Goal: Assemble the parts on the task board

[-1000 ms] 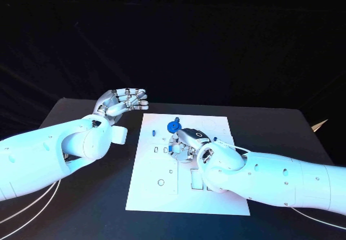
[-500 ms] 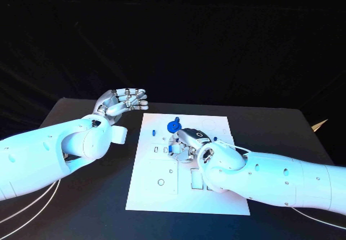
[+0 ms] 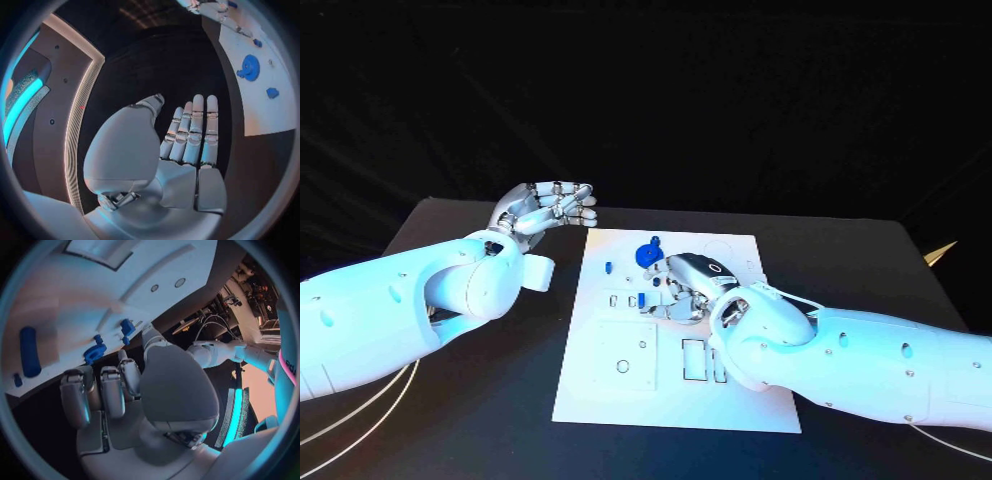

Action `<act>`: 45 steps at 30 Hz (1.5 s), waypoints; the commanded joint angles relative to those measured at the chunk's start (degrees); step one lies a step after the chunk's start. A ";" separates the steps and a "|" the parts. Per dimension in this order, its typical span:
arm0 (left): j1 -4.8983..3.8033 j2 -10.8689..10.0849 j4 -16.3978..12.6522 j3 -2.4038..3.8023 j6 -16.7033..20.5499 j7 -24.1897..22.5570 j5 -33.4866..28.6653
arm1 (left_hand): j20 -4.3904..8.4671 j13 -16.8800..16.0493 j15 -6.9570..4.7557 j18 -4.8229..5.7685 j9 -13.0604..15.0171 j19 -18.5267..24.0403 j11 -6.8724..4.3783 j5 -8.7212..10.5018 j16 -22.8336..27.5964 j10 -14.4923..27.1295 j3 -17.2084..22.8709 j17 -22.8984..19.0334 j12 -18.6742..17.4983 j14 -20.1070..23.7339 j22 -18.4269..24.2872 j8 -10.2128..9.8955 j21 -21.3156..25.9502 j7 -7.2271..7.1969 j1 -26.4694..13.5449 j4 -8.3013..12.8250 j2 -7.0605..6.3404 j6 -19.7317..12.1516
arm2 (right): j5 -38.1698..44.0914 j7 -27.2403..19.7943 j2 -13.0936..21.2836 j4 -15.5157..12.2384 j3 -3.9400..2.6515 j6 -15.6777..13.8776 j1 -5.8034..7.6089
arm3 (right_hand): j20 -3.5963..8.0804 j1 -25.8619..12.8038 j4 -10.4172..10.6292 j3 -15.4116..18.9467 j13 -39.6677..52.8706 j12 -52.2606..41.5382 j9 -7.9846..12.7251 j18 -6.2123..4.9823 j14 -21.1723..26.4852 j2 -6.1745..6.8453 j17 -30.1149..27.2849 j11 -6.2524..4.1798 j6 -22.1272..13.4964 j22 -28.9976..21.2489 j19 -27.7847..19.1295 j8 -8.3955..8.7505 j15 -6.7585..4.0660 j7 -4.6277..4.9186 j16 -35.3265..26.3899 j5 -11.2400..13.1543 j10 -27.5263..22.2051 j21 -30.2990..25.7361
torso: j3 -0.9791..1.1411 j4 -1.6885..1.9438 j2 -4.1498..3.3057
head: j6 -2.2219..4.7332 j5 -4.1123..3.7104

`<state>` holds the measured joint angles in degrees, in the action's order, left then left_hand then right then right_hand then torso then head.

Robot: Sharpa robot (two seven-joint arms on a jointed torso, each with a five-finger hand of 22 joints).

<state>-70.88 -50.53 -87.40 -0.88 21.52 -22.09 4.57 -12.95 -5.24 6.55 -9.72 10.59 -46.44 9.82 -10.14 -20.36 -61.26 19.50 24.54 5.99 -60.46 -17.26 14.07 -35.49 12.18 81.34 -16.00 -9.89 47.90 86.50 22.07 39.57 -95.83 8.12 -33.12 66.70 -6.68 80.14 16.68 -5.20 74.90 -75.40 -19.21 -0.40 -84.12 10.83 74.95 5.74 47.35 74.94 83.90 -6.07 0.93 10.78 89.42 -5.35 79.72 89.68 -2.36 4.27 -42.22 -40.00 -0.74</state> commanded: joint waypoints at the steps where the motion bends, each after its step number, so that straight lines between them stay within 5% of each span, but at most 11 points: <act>1: -0.07 0.28 0.55 0.02 -4.15 6.36 8.72 | 1.01 -1.37 -0.97 -0.75 1.08 -1.63 -0.65 0.03 -5.33 -1.04 -0.97 3.83 2.47 -2.09 -1.74 2.06 -3.29 1.02 -1.34 -0.33 0.50 -0.15 | -5.76 -5.38 2.42 -2.02 -0.18 -2.26 1.19 | -0.52 0.66 0.10 0.45 2.95 0.52 0.18 0.40 -5.34 -0.03 12.86 0.07 -0.70 15.06 6.10 0.38 0.44 0.06 -0.26 -0.77 -0.56 0.32 | 0.05 -0.07 0.36 | 0.25 0.41; 5: -0.13 0.34 0.95 0.03 -8.92 13.49 15.10 | 2.82 -4.74 -2.36 -0.63 2.64 -4.48 -1.67 0.05 -17.19 -1.48 -2.34 11.75 7.67 -5.30 -5.27 4.88 -9.52 0.18 -3.37 -0.33 1.03 -2.00 | -12.25 -8.82 5.74 -3.94 -0.28 -1.19 2.79 | -0.54 0.91 -0.01 0.25 3.05 0.35 -0.17 0.36 -5.27 -0.82 12.62 -0.13 0.71 14.97 6.03 -0.87 0.36 -0.24 -0.36 -1.30 -0.66 0.19 | 0.09 -0.16 0.80 | 0.13 0.43; 7: -0.19 0.47 1.10 0.04 -12.25 17.65 19.15 | 3.18 -7.78 -2.80 -0.68 4.21 -4.48 -2.25 -0.04 -22.59 -1.48 -3.24 15.45 12.26 -4.97 -7.01 7.98 -12.25 -0.24 -7.02 -0.47 2.92 -2.15 | -16.13 -10.62 7.38 -4.62 -0.30 -0.41 3.69 | -0.42 1.14 -0.08 0.00 3.15 0.16 -0.36 0.33 -5.27 -1.29 12.62 -0.33 1.25 14.90 5.97 -1.70 0.19 -0.46 -0.37 -2.32 -0.68 0.08 | 0.17 -0.23 1.04 | 0.05 0.57; 8: -0.23 0.65 1.19 0.04 -14.19 20.12 21.76 | 3.82 -12.77 -3.61 -0.49 6.19 -4.20 -2.89 -0.27 -28.66 2.22 -3.89 19.45 18.78 -4.18 -9.60 11.87 -16.24 -0.49 -7.18 -0.61 2.54 -4.24 | -18.48 -11.65 8.42 -4.99 -0.32 0.06 4.23 | -0.31 1.22 -0.13 -0.17 3.34 -0.13 -0.51 0.32 -5.29 -1.55 12.69 -0.48 1.60 14.87 5.94 -2.33 0.05 -0.64 -0.34 -3.18 -0.56 0.03 | 0.26 -0.28 1.26 | -0.03 0.63; 10: -0.38 1.35 1.42 0.04 -17.67 25.23 27.16 | 4.30 -16.27 -4.27 -0.82 7.64 -4.94 -3.80 -0.18 -34.48 0.18 -4.31 23.73 24.51 -8.03 -11.18 15.04 -18.90 -1.81 -7.94 -0.55 2.97 -3.03 | -23.37 -13.70 10.67 -5.60 -0.33 0.93 5.39 | -0.22 1.33 -0.18 -0.38 3.47 -0.34 -0.62 0.30 -5.30 -1.84 12.72 -0.59 1.81 14.83 5.91 -2.78 -0.04 -0.75 -0.34 -3.50 -0.46 -0.02 | 0.35 -0.33 1.63 | -0.16 0.60; 11: -0.45 1.70 1.53 0.04 -18.79 27.03 29.06 | 5.03 -19.29 -5.18 -0.66 9.12 -6.52 -4.76 -0.44 -42.55 -0.17 -4.48 31.57 28.95 -13.11 -13.84 17.76 -22.12 -2.81 -7.94 -0.75 2.98 -2.17 | -25.08 -14.32 11.50 -5.73 -0.34 1.14 5.80 | -0.11 1.21 -0.19 -0.50 3.69 -0.67 -0.82 0.30 -5.31 -2.07 12.74 -0.75 2.35 14.81 5.90 -3.44 -0.16 -0.95 -0.33 -3.59 -0.24 -0.04 | 0.38 -0.38 1.79 | -0.25 0.64; 14: -0.75 2.94 2.03 0.04 -20.56 31.51 33.77 | 5.99 -25.76 -6.08 1.31 12.83 -13.07 -5.83 -0.80 -52.10 2.26 -3.24 41.33 37.84 -18.28 -27.48 23.43 -32.21 -3.88 -8.16 -0.69 3.79 -3.32 | -28.32 -15.33 13.47 -5.70 -0.35 1.44 6.86 | 0.09 0.94 -0.22 -0.67 4.19 -1.39 -1.13 0.40 -5.37 -2.41 12.99 -1.02 3.02 15.06 6.10 -4.39 -0.39 -1.25 -0.23 -3.72 0.32 0.32 | 0.43 -0.48 2.10 | -0.27 0.70; 19: -2.10 5.85 3.84 -0.63 -23.72 38.19 39.79 | 7.05 -32.89 -7.43 3.41 17.24 -20.87 -7.39 -0.59 -60.33 1.09 -1.32 51.19 47.08 -23.61 -40.85 29.35 -40.77 -5.67 -11.90 -0.77 3.90 -2.97 | -30.57 -15.67 15.42 -4.38 -0.34 1.54 7.87 | 0.30 0.56 -0.22 -0.78 5.31 -2.85 -1.42 0.40 -5.54 -2.65 13.65 -1.27 3.51 15.06 6.10 -5.15 -0.61 -1.51 0.03 -3.79 1.50 0.32 | 0.63 -0.57 2.66 | -0.67 1.05; 24: -3.25 8.70 5.57 -1.68 -26.24 43.26 43.96 | 7.55 -40.26 -8.03 4.27 19.24 -24.09 -8.01 -0.29 -62.97 -2.88 -3.97 54.84 53.39 -25.38 -45.87 31.41 -43.55 -6.39 -17.05 -0.85 3.25 -2.36 | -31.29 -15.58 16.14 -3.00 -0.34 1.57 8.18 | 0.35 0.38 -0.20 -0.76 5.55 -3.16 -1.48 0.40 -5.54 -2.67 13.65 -1.31 3.52 15.06 6.10 -5.29 -0.65 -1.55 0.03 -3.77 1.75 0.32 | 0.77 -0.70 2.92 | -0.99 1.32; 29: -4.20 11.33 7.18 -2.69 -26.46 46.83 45.35 | 7.74 -41.91 -8.19 4.31 19.99 -24.11 -8.17 0.13 -63.14 -3.44 -5.19 55.07 54.67 -25.47 -46.22 31.87 -43.84 -6.57 -18.38 -0.88 3.06 -2.55 | -31.51 -15.23 16.46 -2.10 -0.33 1.64 8.29 | 0.37 0.28 -0.18 -0.75 5.63 -3.26 -1.50 0.40 -5.55 -2.68 13.69 -1.32 3.49 15.06 6.10 -5.33 -0.67 -1.56 0.05 -3.77 1.84 0.32 | 0.85 -0.68 3.12 | -1.24 1.53; 45: -4.86 16.34 11.37 -3.86 -31.65 50.34 47.27 | 7.81 -42.50 -8.23 4.44 20.43 -24.50 -8.22 0.22 -63.39 -3.47 -5.74 55.46 55.12 -25.61 -46.95 32.09 -44.20 -6.64 -18.97 -0.87 3.31 -2.70 | -30.33 -14.44 16.16 -0.67 -0.32 1.91 8.33 | 0.43 -0.13 -0.12 -0.71 5.53 -3.17 -1.52 0.40 -5.54 -2.77 13.62 -1.33 3.20 15.06 6.10 -5.40 -0.71 -1.55 0.02 -3.81 1.78 0.32 | 0.87 -0.69 3.03 | -1.78 1.65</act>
<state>-75.61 -34.56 -76.33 -4.72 -6.62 26.71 50.56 -5.13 -47.73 -1.22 -5.69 30.94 -70.64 1.63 -10.17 -83.55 -64.52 13.99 74.94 60.91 -83.95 -64.17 45.79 -79.37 5.93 62.64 -16.91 -6.73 45.36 55.25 7.98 55.84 -96.53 7.80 -32.05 75.02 -6.66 80.45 16.44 -5.81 74.92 -78.58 -20.66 -0.39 -83.91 8.36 74.92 4.51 50.51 74.91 83.89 -11.29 0.71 9.27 89.43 -8.99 81.17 89.68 -1.49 3.57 -39.12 -41.73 0.84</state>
